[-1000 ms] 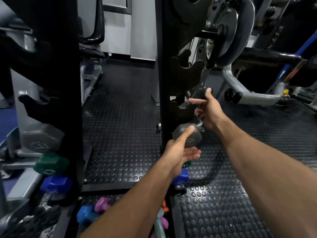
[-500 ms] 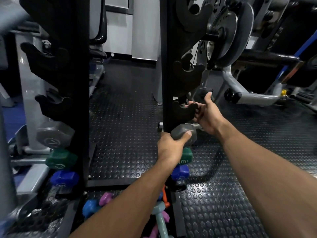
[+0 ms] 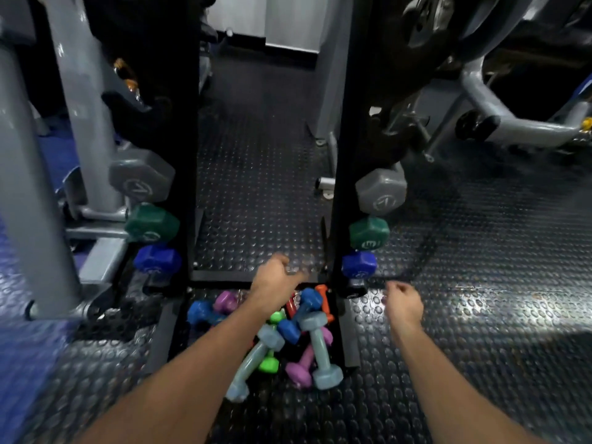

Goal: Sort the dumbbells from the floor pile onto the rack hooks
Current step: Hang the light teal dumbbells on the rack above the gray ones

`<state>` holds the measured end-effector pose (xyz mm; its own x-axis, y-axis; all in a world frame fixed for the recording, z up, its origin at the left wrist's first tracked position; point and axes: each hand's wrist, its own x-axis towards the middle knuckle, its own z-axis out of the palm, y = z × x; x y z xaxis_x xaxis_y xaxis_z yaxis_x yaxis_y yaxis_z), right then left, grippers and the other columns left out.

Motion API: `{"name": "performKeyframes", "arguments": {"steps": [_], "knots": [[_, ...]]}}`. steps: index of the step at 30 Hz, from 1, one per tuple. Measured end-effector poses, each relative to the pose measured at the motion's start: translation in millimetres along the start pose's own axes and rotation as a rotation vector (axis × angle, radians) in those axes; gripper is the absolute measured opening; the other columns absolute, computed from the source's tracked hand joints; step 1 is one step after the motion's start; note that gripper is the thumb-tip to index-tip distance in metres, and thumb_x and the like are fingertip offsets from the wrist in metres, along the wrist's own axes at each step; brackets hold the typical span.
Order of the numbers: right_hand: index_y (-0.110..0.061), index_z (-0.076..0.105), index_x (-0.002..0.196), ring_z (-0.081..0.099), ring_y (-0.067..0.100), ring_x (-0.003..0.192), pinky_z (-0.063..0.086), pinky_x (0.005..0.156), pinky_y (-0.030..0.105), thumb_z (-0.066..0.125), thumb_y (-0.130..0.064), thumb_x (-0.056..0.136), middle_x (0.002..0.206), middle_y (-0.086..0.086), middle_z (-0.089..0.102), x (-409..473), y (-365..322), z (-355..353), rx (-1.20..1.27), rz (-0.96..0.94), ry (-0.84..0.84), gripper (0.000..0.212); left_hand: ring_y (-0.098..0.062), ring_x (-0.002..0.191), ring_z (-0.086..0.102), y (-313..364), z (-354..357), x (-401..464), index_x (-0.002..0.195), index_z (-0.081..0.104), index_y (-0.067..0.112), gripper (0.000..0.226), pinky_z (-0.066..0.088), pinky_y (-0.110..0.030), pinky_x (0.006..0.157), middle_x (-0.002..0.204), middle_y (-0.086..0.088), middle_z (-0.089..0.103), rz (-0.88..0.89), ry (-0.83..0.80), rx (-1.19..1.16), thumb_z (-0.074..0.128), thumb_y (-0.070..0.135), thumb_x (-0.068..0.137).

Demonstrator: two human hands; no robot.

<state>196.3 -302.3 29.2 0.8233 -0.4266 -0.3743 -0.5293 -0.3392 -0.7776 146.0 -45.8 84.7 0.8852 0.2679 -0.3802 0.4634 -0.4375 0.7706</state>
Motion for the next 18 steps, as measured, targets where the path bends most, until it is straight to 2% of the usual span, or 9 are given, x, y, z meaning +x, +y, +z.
{"name": "performKeyframes", "arguments": {"steps": [3,5,7,9,10,13,15,16,18], "knots": [[-0.019,0.072,0.081,0.071,0.039,0.088,0.058,0.079,0.048,0.054,-0.056,0.061,0.090,0.016,0.076,9,63,41,-0.196,0.068,-0.198,0.046,-0.030,0.106,0.067,-71,9,0,0.113,0.067,0.009,0.046,0.051,-0.031,0.086,0.110,-0.011,0.073,-0.190,0.034,0.032,0.074,0.044,0.084],[-0.021,0.073,0.076,0.068,0.031,0.085,0.054,0.076,0.042,0.057,-0.049,0.059,0.086,0.010,0.074,-5,78,67,-0.289,0.053,-0.371,0.036,-0.031,0.096,0.069,-118,16,-3,0.096,0.068,0.012,0.039,0.053,-0.033,0.081,0.098,-0.011,0.073,-0.307,0.028,-0.016,0.073,0.049,0.084],[-0.020,0.078,0.094,0.066,0.024,0.090,0.055,0.082,0.040,0.065,-0.043,0.069,0.092,0.002,0.072,-43,57,86,-0.361,-0.023,-0.505,0.036,-0.031,0.089,0.069,-157,23,-6,0.082,0.063,0.016,0.033,0.049,-0.032,0.073,0.086,-0.007,0.069,-0.359,0.023,-0.012,0.073,0.048,0.083],[-0.012,0.078,0.109,0.063,0.020,0.098,0.050,0.093,0.036,0.072,-0.029,0.085,0.099,-0.001,0.066,-52,59,111,-0.445,-0.098,-0.608,0.030,-0.029,0.091,0.069,-184,25,-7,0.089,0.069,0.016,0.024,0.051,-0.032,0.077,0.091,-0.004,0.070,-0.361,0.028,-0.004,0.075,0.038,0.082],[-0.014,0.078,0.112,0.064,0.021,0.103,0.049,0.096,0.033,0.071,-0.024,0.091,0.104,-0.002,0.065,-57,59,121,-0.489,-0.131,-0.640,0.023,-0.025,0.092,0.068,-193,26,-7,0.094,0.073,0.016,0.024,0.051,-0.032,0.082,0.095,-0.002,0.071,-0.361,0.028,-0.013,0.077,0.035,0.081],[-0.027,0.069,0.132,0.064,0.026,0.119,0.046,0.093,0.027,0.065,-0.031,0.098,0.126,0.002,0.067,-63,67,148,-0.602,-0.165,-0.682,0.035,-0.015,0.088,0.063,-211,25,-4,0.096,0.074,0.013,0.029,0.045,-0.028,0.083,0.104,0.007,0.066,-0.381,0.002,-0.076,0.083,0.035,0.080],[-0.029,0.065,0.136,0.063,0.027,0.119,0.046,0.091,0.027,0.063,-0.035,0.097,0.130,0.005,0.067,-67,72,163,-0.665,-0.211,-0.676,0.039,-0.013,0.089,0.059,-223,26,-1,0.101,0.072,0.008,0.029,0.043,-0.027,0.084,0.124,0.013,0.054,-0.410,0.004,-0.098,0.079,0.031,0.085],[-0.028,0.064,0.136,0.063,0.028,0.119,0.048,0.093,0.029,0.063,-0.035,0.096,0.132,0.007,0.067,-69,73,169,-0.670,-0.231,-0.671,0.041,-0.015,0.093,0.059,-230,29,0,0.112,0.071,0.007,0.032,0.043,-0.028,0.085,0.132,0.012,0.048,-0.442,0.013,-0.108,0.076,0.027,0.088],[-0.025,0.061,0.139,0.062,0.029,0.120,0.047,0.097,0.030,0.065,-0.034,0.094,0.136,0.011,0.064,-72,79,181,-0.678,-0.245,-0.670,0.046,-0.027,0.103,0.064,-242,34,0,0.129,0.062,0.004,0.044,0.049,-0.032,0.089,0.131,-0.004,0.056,-0.569,0.027,-0.095,0.070,0.025,0.091]]}}
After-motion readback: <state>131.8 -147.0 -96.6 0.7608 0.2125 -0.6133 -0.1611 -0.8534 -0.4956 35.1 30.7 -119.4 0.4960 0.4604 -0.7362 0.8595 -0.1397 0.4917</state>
